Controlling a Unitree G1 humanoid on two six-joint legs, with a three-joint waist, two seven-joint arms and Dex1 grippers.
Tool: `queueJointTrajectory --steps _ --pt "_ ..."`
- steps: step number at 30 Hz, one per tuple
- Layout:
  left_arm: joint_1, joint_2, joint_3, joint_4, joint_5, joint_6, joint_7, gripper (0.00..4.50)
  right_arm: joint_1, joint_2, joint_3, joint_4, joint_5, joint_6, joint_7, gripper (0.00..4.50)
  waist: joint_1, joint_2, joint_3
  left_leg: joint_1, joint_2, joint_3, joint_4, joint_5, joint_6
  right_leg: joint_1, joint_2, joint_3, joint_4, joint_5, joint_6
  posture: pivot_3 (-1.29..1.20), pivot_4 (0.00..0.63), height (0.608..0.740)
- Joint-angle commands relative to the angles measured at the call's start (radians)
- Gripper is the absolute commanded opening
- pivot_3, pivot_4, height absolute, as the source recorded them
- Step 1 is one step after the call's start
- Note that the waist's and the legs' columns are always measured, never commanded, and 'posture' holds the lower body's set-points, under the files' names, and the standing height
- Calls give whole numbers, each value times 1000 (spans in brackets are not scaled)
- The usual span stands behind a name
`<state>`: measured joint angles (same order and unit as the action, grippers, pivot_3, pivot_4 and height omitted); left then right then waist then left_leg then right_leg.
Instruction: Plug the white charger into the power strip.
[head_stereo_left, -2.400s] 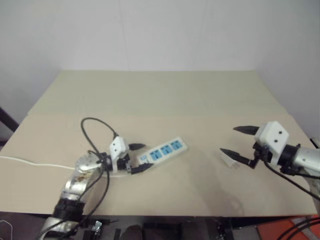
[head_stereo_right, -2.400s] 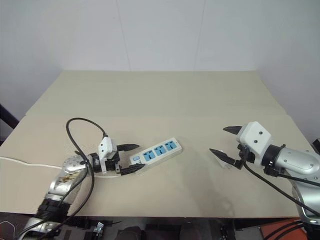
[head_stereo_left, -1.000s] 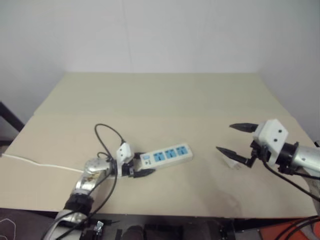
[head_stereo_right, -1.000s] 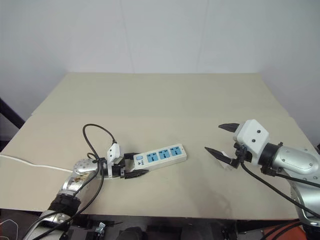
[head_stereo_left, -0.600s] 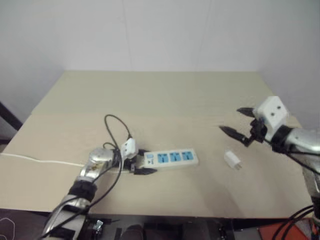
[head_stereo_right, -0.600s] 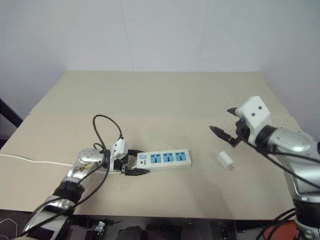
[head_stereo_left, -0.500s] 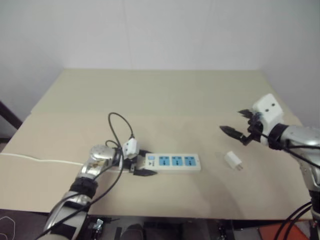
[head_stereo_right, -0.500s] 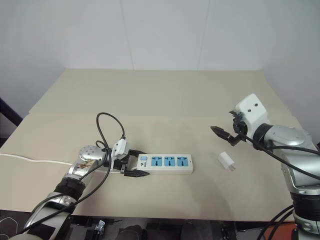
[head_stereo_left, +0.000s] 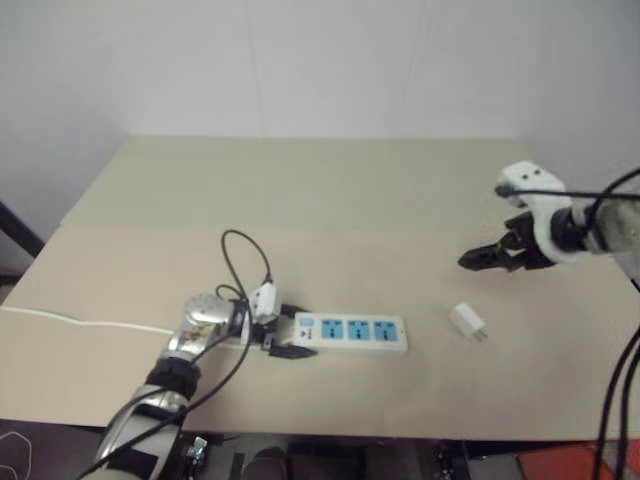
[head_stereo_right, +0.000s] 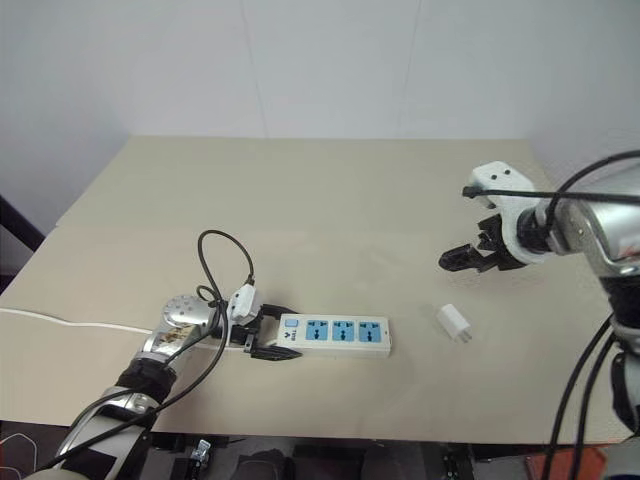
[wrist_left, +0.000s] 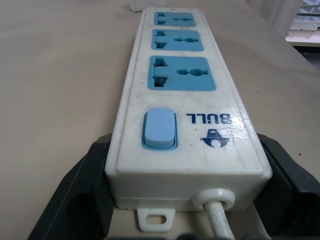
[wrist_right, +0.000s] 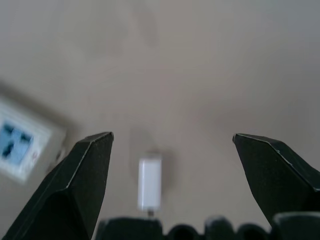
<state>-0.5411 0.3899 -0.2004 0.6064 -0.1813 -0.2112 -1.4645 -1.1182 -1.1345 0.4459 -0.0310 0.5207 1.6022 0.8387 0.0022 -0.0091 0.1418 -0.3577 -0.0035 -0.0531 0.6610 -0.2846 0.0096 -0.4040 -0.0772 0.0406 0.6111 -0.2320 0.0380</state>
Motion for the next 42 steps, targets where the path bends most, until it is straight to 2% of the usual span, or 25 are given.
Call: queueJointTrajectory --steps 1,6,11,29,36,40,42 --pt "17 -24 -32 -10 12 9 -2 3312 -81 3 189 108 -5 12 83 4500 1 0 0 0 0 0 0 0 0 1 0 0 0 0 0 0 150 740" --pt "32 -25 -35 -27 14 16 -1 3312 -124 50 342 185 -31 -4 139 4500 2 1 0 -1 0 0 1 0 0 -1 0 0 1 0 0 0 150 740" --pt "41 -20 -31 -46 9 33 2 3312 -108 94 397 203 -59 -37 160 4500 1 1 -1 -3 0 0 1 0 0 -2 0 0 2 0 0 0 150 740" --pt "38 -4 -23 -65 8 59 4 3312 -7 248 365 370 -169 -89 115 4500 -5 2 -2 -2 0 -1 1 0 0 -2 0 -1 4 0 0 0 150 740" --pt "43 0 -23 -75 10 65 11 3312 13 268 341 380 -172 -69 95 4500 -8 2 -2 -1 0 -1 2 0 0 0 0 -1 3 0 0 0 150 740" --pt "44 2 -24 -77 12 68 14 3312 22 262 341 356 -169 -71 96 3629 -9 2 -2 0 0 -1 2 0 0 0 0 -1 4 0 0 0 150 740" --pt "43 3 -24 -77 13 68 16 3312 27 257 341 339 -167 -68 97 2881 -9 2 -2 0 0 -1 2 0 0 0 0 -1 4 0 0 0 150 740"
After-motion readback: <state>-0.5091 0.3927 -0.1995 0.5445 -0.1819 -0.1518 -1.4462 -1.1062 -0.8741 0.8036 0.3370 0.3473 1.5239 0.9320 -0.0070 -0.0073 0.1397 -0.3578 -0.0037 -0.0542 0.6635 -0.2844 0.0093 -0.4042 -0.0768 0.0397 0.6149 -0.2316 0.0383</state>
